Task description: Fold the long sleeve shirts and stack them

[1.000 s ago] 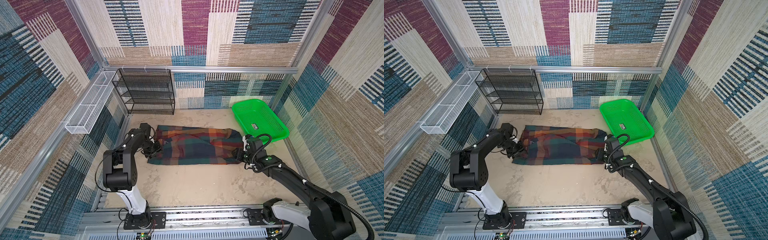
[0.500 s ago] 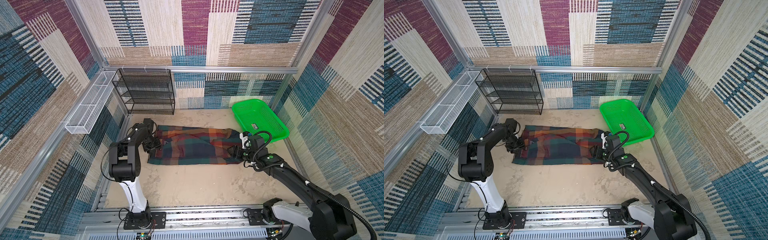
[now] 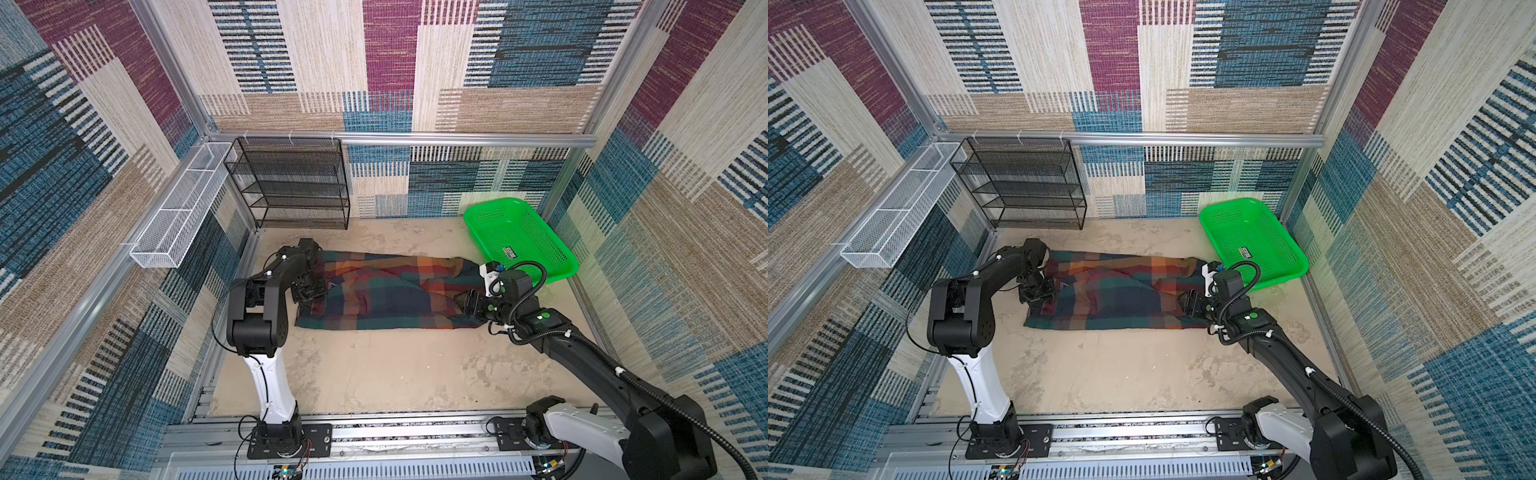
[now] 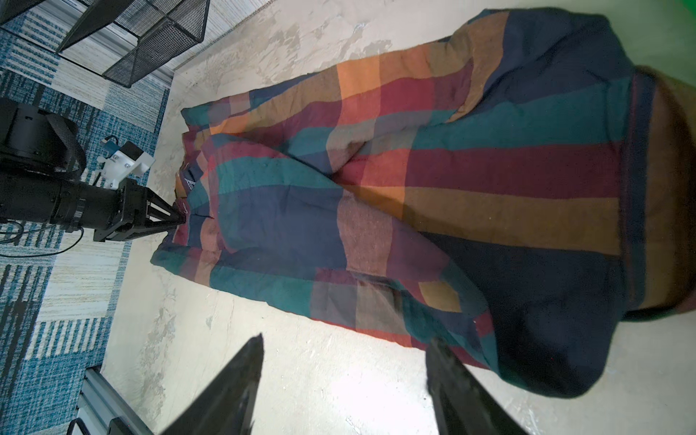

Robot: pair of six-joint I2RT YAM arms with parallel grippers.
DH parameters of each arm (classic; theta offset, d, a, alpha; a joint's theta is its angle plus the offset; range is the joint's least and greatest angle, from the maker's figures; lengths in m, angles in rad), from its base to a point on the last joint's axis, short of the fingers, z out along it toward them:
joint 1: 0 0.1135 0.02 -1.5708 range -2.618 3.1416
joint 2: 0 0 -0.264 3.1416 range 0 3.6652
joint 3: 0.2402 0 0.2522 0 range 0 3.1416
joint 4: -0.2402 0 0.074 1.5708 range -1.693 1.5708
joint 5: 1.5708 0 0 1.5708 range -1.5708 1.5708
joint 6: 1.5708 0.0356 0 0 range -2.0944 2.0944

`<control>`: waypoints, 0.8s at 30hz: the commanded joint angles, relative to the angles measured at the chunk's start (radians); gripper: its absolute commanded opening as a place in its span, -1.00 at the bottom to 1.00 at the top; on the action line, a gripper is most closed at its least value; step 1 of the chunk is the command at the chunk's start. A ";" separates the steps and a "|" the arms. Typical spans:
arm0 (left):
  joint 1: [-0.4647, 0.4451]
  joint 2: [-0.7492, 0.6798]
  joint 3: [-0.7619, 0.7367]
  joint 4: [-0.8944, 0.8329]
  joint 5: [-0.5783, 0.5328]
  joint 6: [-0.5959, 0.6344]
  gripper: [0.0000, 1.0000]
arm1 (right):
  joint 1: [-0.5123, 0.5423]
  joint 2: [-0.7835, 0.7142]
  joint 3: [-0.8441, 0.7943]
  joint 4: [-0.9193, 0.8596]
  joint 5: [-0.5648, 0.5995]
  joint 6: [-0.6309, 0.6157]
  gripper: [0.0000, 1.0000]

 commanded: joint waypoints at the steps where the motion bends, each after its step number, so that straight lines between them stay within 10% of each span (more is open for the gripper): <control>1: 0.001 0.007 -0.005 -0.002 0.002 0.033 -0.58 | 0.001 0.004 0.002 0.035 -0.014 -0.011 0.40; 10: -0.002 0.000 -0.001 -0.002 0.012 0.043 -1.00 | 0.001 0.016 -0.006 0.042 -0.025 -0.010 0.40; 24: -0.001 -0.176 -0.086 0.028 0.149 -0.006 -1.00 | 0.039 0.094 0.025 0.106 -0.142 -0.032 0.42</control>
